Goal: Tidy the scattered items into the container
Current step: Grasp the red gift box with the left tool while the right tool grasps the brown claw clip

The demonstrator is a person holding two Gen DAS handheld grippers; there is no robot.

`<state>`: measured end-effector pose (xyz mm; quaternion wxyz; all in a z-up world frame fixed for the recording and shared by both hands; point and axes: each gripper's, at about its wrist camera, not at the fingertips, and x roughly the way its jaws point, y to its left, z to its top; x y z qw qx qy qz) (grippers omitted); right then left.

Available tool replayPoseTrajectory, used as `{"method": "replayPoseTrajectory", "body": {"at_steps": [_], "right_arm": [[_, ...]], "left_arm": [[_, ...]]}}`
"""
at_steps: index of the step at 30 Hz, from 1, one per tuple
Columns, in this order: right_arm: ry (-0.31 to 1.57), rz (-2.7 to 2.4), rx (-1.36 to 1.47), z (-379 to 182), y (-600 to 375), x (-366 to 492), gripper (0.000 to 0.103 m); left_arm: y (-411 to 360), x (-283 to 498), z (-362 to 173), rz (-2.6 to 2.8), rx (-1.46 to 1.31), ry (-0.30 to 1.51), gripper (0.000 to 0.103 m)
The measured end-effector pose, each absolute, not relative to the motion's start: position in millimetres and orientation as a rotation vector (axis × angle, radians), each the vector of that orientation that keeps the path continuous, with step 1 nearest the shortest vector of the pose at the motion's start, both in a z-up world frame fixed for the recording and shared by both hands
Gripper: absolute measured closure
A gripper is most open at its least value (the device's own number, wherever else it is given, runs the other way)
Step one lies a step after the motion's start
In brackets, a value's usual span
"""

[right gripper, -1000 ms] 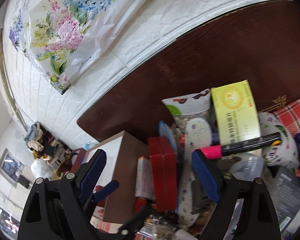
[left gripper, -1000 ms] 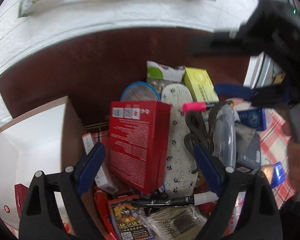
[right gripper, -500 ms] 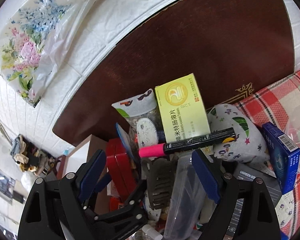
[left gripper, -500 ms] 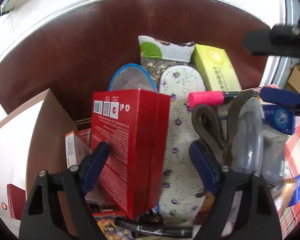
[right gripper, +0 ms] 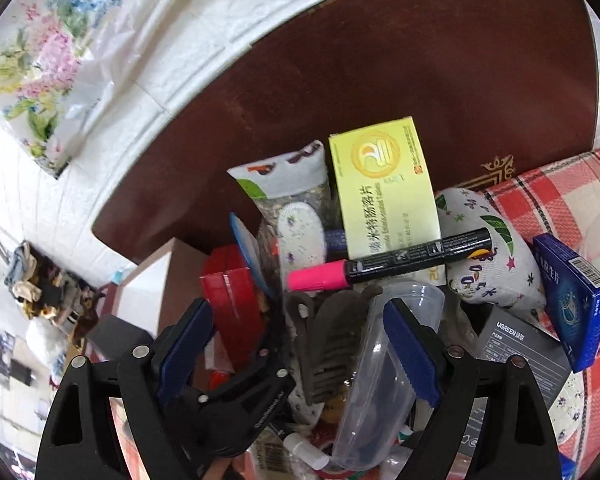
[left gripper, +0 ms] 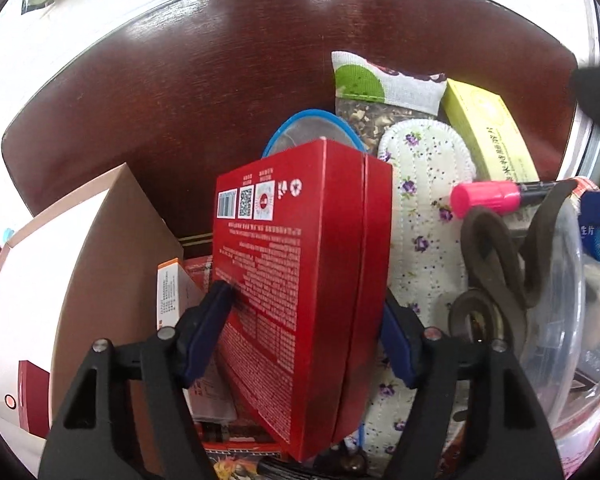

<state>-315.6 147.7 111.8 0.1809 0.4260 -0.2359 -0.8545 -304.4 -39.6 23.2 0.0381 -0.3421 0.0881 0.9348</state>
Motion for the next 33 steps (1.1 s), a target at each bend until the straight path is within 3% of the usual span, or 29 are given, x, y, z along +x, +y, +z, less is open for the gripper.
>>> {"method": "replayPoseTrajectory", "body": {"at_steps": [16,19,24,33], "right_arm": [[-0.485,-2.376,1.361,81.3,106.2,-336.1,0.014],[-0.451,-2.385,1.334,79.6,97.5,-339.8,0.001],[-0.291,-2.443,1.328,75.0,76.3,-344.4,0.000],[-0.415,-2.391,1.304,68.0,69.6,-352.8,0.003]], "left_arm": [[-84.5,-334.6,12.4,2.877,-1.109,0.113,0.037],[-90.1,-337.4,11.8,2.866,-1.112,0.076,0.037],[-97.9,-338.0,12.6,2.844,-1.118,-0.008,0.039],[-104.7,-337.6,18.1,2.830,-1.113,-0.058,0.045]]}}
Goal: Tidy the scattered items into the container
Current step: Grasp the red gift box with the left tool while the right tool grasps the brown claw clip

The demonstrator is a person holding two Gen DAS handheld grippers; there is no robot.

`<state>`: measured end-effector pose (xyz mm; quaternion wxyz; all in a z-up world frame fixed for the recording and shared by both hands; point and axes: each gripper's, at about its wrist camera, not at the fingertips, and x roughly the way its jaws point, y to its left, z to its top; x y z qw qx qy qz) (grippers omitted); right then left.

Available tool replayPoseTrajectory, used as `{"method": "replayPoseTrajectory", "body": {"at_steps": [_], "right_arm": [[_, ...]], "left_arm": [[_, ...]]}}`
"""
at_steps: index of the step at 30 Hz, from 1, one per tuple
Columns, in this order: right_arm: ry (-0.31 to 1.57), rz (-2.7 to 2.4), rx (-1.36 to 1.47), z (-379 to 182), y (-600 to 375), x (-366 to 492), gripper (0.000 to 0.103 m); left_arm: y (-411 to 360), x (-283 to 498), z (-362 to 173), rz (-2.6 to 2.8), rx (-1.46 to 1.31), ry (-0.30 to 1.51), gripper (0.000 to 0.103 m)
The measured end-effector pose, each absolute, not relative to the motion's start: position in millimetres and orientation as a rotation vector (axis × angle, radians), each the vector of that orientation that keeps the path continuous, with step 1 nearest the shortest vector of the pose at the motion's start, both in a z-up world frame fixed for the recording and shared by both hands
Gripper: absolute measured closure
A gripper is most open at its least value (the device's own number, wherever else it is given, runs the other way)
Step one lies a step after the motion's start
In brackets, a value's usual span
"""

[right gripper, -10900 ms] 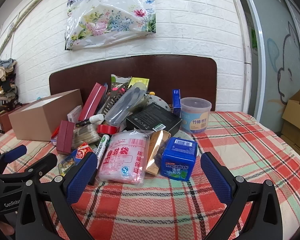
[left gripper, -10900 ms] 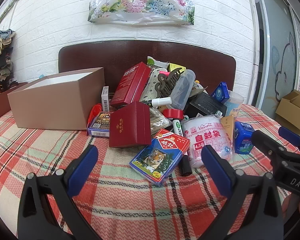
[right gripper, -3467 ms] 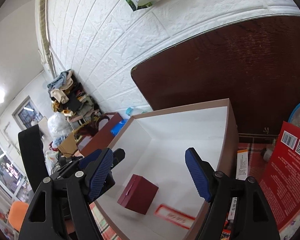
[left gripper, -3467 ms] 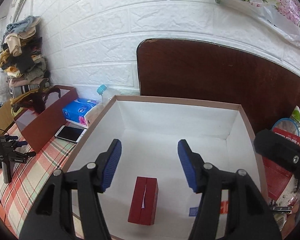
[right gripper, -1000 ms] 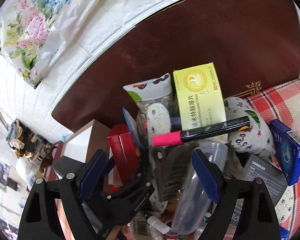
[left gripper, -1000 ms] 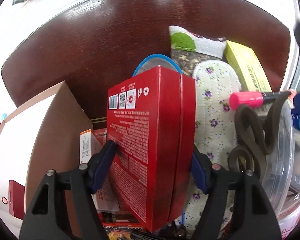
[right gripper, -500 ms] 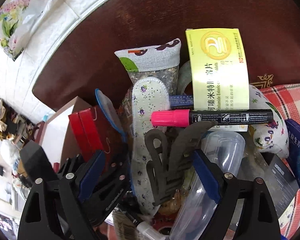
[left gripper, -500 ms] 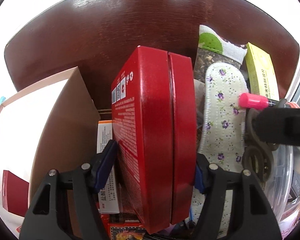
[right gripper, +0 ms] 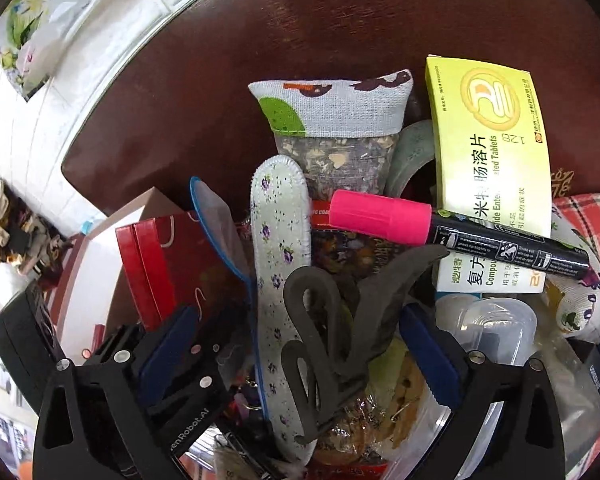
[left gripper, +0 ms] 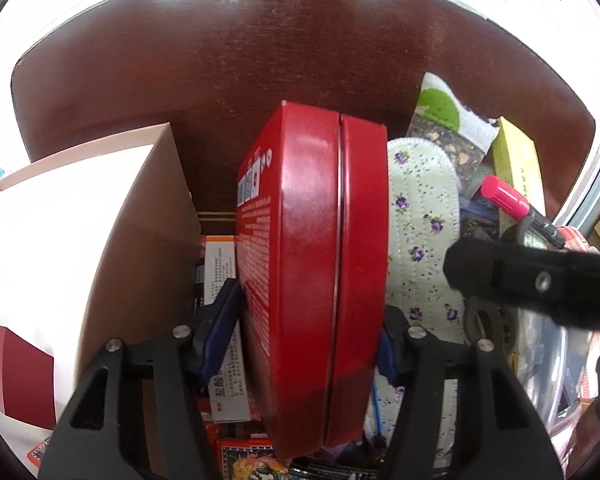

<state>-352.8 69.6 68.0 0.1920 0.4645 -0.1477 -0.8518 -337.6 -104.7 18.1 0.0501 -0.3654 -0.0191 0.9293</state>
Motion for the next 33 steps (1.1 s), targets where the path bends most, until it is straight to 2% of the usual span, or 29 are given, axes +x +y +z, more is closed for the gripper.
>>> {"method": "replayPoseTrajectory", "body": {"at_steps": [6,10,13,21,25,27,29,31,33], "right_arm": [[-0.527,-2.410,1.219,83.2,83.3,-347.9,0.004],[-0.508,-2.363,1.272,71.9,70.6,-357.9,0.004],[-0.420,-2.377,1.318,69.0,64.9,-358.0,0.004],[-0.534,-2.345,1.255,68.1,73.2,-358.9,0.004],[-0.653,-2.284,1.117,79.7,88.2,-349.2,0.004],[-0.693,-2.241,1.100,77.6,90.9,-351.4,0.009],[-0.691,-2.265,1.130,72.4,90.6,-356.0,0.028],[-0.713,-2.264,1.138,68.5,96.0,-358.0,0.041],[-0.690,-2.290,1.159,67.1,98.8,-359.6,0.041]], "left_arm": [[-107.4,-328.3,35.7,2.846,-1.026,-0.082,0.050],[-106.9,-334.4,31.0,2.861,-1.027,-0.041,0.050],[-107.7,-338.0,23.8,2.831,-1.064,-0.069,0.050],[-113.7,-344.3,21.5,2.804,-1.057,-0.110,0.050],[-111.1,-341.9,26.7,2.798,-1.057,-0.120,0.049],[-110.7,-338.3,27.5,2.798,-1.056,-0.117,0.049],[-111.6,-335.6,28.5,2.798,-1.056,-0.119,0.049],[-110.5,-333.3,29.1,2.796,-1.055,-0.115,0.049],[-108.3,-325.2,32.8,2.796,-1.054,-0.110,0.049]]}}
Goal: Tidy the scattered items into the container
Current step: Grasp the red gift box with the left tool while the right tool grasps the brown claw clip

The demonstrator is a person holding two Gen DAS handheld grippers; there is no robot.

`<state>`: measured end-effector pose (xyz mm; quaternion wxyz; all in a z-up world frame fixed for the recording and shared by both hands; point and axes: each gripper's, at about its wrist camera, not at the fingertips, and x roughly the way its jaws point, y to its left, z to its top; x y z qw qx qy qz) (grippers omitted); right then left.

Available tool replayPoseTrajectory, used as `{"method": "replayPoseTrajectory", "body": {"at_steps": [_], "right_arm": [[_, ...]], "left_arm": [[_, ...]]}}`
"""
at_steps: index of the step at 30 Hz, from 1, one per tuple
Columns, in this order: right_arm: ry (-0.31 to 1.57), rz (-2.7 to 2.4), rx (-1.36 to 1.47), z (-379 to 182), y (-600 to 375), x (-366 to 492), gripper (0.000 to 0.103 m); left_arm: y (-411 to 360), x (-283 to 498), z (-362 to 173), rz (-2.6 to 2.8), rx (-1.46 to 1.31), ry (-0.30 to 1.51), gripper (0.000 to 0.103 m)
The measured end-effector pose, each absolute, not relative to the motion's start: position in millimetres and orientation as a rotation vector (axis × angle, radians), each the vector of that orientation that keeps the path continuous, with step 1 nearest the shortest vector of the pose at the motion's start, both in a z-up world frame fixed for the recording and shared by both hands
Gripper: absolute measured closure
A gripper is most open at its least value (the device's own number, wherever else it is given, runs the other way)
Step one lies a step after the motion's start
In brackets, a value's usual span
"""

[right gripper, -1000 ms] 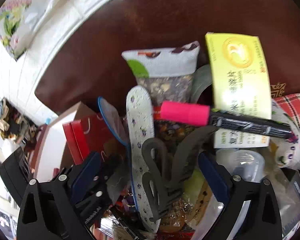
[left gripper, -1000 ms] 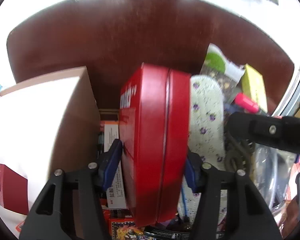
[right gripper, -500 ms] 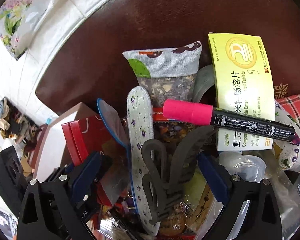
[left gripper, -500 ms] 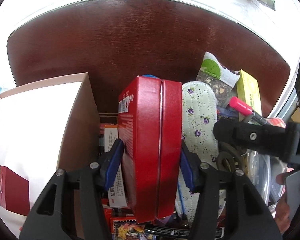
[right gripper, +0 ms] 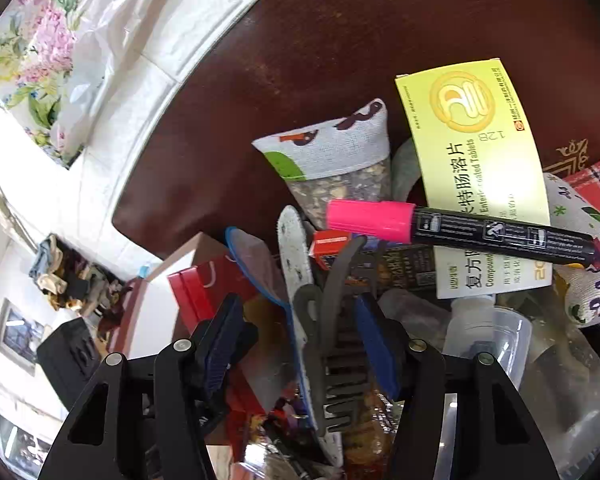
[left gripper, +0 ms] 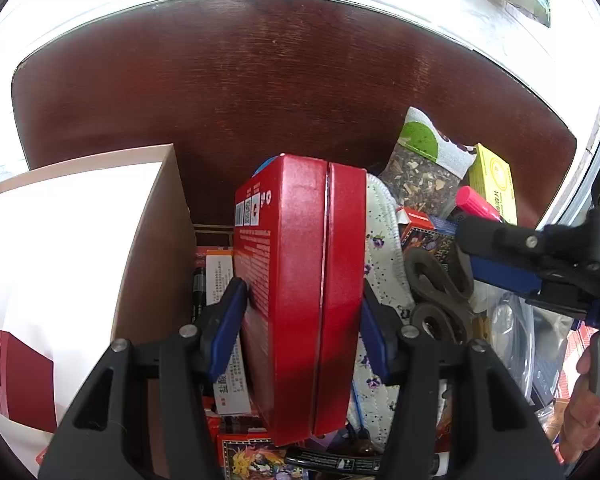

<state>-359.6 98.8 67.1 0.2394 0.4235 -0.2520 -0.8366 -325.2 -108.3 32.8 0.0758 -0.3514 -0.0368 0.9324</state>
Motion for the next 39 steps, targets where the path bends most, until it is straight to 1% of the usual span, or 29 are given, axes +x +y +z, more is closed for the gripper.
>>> {"method": "replayPoseTrajectory", "body": {"at_steps": [9,11,14,17,21,22,25,26,27,29,30,31,32,33,35,37,39], "right_arm": [[-0.352,-2.512,1.358,63.6,73.8,-361.5,0.041],[-0.347,-2.534,1.327,63.4,77.8,-362.7,0.041],[-0.396,-2.507,1.292,64.3,78.7,-365.3,0.041],[-0.402,-2.443,1.280,66.4,74.4,-364.9,0.041],[-0.342,-2.429,1.316,63.2,66.1,-368.9,0.041],[-0.311,-2.443,1.326,64.4,66.0,-367.5,0.040],[-0.124,-2.504,1.345,60.1,44.8,-363.9,0.019],[0.010,-2.526,1.349,55.5,30.2,-364.9,0.018],[0.058,-2.549,1.342,53.7,23.7,-365.7,0.018],[0.056,-2.567,1.348,53.1,19.5,-367.9,0.018],[-0.003,-2.551,1.325,55.7,22.5,-367.8,0.020],[-0.060,-2.534,1.302,58.5,27.3,-367.6,0.030],[-0.110,-2.527,1.299,60.4,33.9,-368.0,0.044],[-0.151,-2.520,1.305,60.8,41.0,-369.0,0.044],[-0.156,-2.515,1.299,60.9,46.6,-369.3,0.044],[-0.188,-2.501,1.294,62.0,50.2,-369.3,0.044],[-0.230,-2.507,1.265,67.9,56.9,-367.1,0.044]], "left_arm": [[-100.5,-324.5,30.9,2.782,-1.092,-0.035,0.048],[-98.3,-325.8,27.8,2.787,-1.095,-0.010,0.046],[-94.5,-330.4,18.7,2.803,-1.112,0.032,0.044],[-92.8,-332.8,13.9,2.819,-1.128,0.064,0.043],[-93.9,-334.1,11.9,2.822,-1.127,0.066,0.043],[-94.0,-334.1,11.7,2.822,-1.129,0.074,0.043],[-94.2,-332.4,13.5,2.825,-1.136,0.092,0.043],[-93.7,-334.6,10.2,2.831,-1.157,0.122,0.046],[-92.1,-335.6,7.6,2.841,-1.158,0.159,0.046],[-94.6,-336.3,6.6,2.840,-1.144,0.130,0.046],[-96.9,-337.8,5.6,2.834,-1.144,0.110,0.046],[-98.1,-338.0,5.4,2.829,-1.142,0.101,0.046],[-97.7,-337.4,5.2,2.825,-1.137,0.108,0.047],[-97.2,-337.2,4.0,2.829,-1.134,0.120,0.047],[-98.2,-335.8,4.1,2.846,-1.121,0.119,0.052],[-100.6,-336.2,3.2,2.852,-1.117,0.113,0.055],[-105.7,-334.6,6.6,2.845,-1.111,0.076,0.059]]}}
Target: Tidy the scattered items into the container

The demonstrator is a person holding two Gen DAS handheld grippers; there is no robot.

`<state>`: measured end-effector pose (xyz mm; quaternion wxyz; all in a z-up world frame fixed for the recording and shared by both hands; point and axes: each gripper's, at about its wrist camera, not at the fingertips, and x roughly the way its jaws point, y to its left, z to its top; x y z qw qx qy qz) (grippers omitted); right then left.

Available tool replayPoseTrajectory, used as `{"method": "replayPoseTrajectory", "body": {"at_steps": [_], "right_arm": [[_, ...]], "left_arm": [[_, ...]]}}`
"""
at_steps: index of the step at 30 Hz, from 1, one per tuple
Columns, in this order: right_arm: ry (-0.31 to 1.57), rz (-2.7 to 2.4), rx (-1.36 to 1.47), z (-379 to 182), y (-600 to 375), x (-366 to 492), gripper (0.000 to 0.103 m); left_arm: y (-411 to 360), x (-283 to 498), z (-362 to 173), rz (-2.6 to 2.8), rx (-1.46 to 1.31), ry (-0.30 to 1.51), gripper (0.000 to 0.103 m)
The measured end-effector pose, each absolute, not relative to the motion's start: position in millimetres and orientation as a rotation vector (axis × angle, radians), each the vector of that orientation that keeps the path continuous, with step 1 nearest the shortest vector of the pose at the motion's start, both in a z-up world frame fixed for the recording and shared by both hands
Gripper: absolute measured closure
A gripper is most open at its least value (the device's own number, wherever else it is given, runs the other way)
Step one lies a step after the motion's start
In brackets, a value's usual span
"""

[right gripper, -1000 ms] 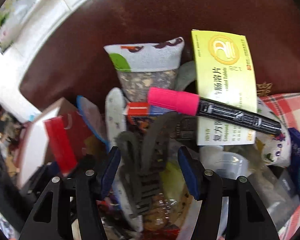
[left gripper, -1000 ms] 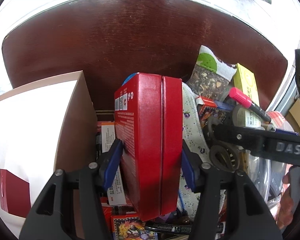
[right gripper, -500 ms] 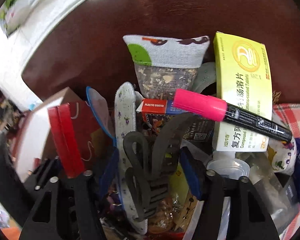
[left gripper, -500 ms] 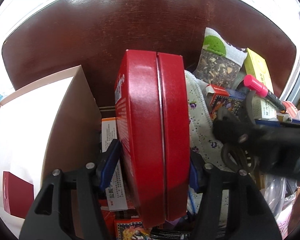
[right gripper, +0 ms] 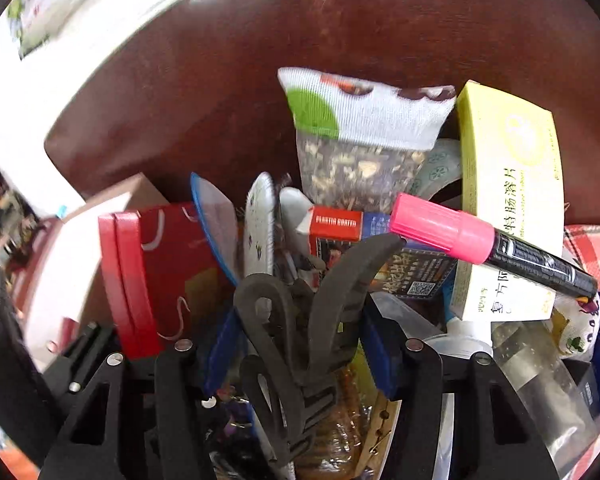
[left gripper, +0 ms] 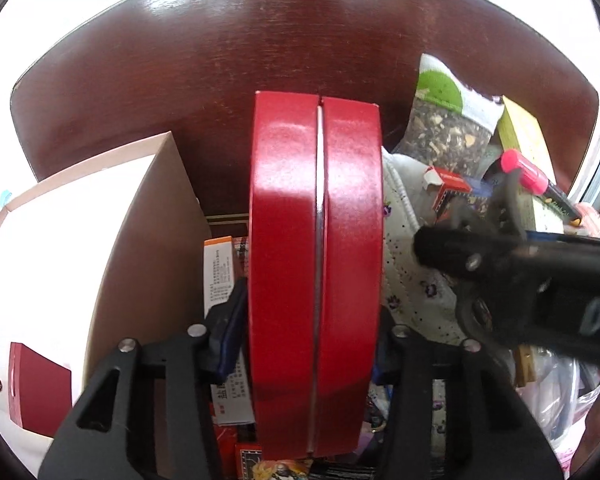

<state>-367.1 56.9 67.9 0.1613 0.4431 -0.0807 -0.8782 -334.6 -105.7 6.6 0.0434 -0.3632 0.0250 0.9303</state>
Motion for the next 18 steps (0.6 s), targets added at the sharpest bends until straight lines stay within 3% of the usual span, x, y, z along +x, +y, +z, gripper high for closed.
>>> {"method": "replayPoseTrajectory", "body": {"at_steps": [18], "right_arm": [[-0.387,-2.569,1.043,118.8,80.9,-346.5,0.044]], "left_arm": [[-146.0,-290.9,43.0,2.845,-0.989,-0.076,0.062]]}}
